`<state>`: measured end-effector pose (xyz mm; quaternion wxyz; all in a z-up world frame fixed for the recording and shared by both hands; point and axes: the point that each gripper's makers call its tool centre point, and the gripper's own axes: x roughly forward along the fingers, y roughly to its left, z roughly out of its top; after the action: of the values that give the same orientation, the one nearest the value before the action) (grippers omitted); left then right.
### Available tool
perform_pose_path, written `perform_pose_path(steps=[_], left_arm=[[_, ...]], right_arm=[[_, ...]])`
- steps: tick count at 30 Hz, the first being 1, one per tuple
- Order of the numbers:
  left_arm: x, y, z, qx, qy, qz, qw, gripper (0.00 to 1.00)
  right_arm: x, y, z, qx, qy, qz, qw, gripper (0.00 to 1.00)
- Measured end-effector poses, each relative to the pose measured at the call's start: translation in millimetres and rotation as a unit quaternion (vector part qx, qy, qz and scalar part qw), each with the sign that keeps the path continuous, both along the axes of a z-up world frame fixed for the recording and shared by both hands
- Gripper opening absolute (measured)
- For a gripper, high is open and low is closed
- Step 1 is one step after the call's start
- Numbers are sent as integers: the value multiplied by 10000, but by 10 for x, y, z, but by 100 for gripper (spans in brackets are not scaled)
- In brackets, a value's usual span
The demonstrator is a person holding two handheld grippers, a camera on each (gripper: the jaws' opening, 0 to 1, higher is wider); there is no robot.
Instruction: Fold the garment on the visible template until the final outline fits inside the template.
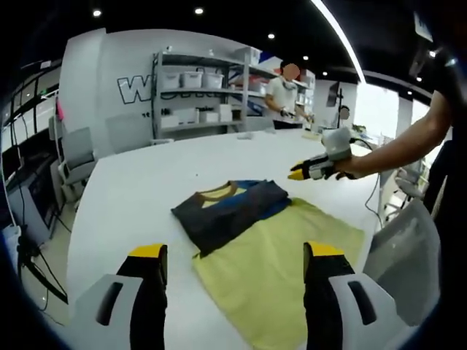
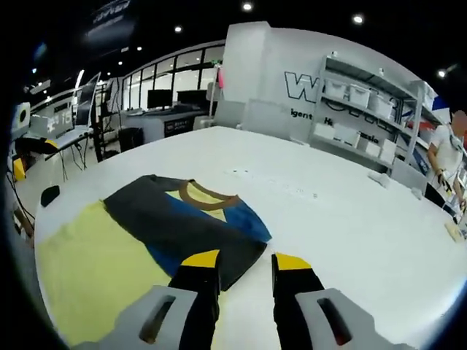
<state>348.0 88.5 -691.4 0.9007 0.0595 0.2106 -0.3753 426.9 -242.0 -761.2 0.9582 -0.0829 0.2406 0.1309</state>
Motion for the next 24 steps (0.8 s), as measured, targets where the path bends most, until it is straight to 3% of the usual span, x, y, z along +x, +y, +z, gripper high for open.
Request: perform_pose_path(steps=[19, 24], left_arm=[[-103, 147, -68, -11, 19, 100, 9999, 85], [-125, 146, -63, -96, 31, 146, 9998, 88]], right_arm=[[-571, 232, 134, 268, -67, 321, 9991, 55], [-726, 211, 181, -116, -156, 433, 9989, 62]])
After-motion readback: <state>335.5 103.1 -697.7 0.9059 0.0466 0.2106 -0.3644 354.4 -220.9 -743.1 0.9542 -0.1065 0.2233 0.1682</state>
